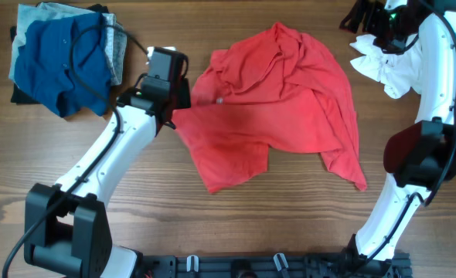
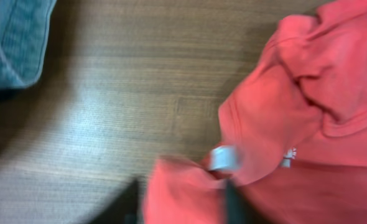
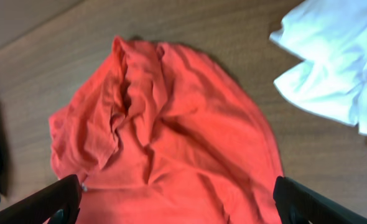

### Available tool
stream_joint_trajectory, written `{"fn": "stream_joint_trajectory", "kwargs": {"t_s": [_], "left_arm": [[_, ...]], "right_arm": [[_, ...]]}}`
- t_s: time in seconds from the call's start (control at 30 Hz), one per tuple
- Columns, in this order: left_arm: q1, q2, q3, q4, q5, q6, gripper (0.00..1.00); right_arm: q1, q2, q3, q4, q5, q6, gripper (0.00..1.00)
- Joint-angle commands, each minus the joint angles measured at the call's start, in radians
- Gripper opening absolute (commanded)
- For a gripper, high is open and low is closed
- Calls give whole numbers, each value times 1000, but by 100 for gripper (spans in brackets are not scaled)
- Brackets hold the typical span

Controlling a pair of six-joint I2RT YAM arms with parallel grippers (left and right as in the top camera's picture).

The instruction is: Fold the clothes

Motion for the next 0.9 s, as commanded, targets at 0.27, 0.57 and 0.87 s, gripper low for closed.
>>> {"fn": "stream_joint_trajectory", "kwargs": {"t_s": [0.27, 0.57, 0.87], "left_arm": [[11, 5, 5, 46, 190, 37, 100], [-37, 21, 5, 129, 470, 341, 100], [-58, 186, 5, 173, 466, 371, 100]], "right_arm": [[12, -24, -3, -113, 3, -56, 100], [31, -24, -3, -105, 3, -81, 100], [31, -24, -3, -60, -35, -78, 100]]}}
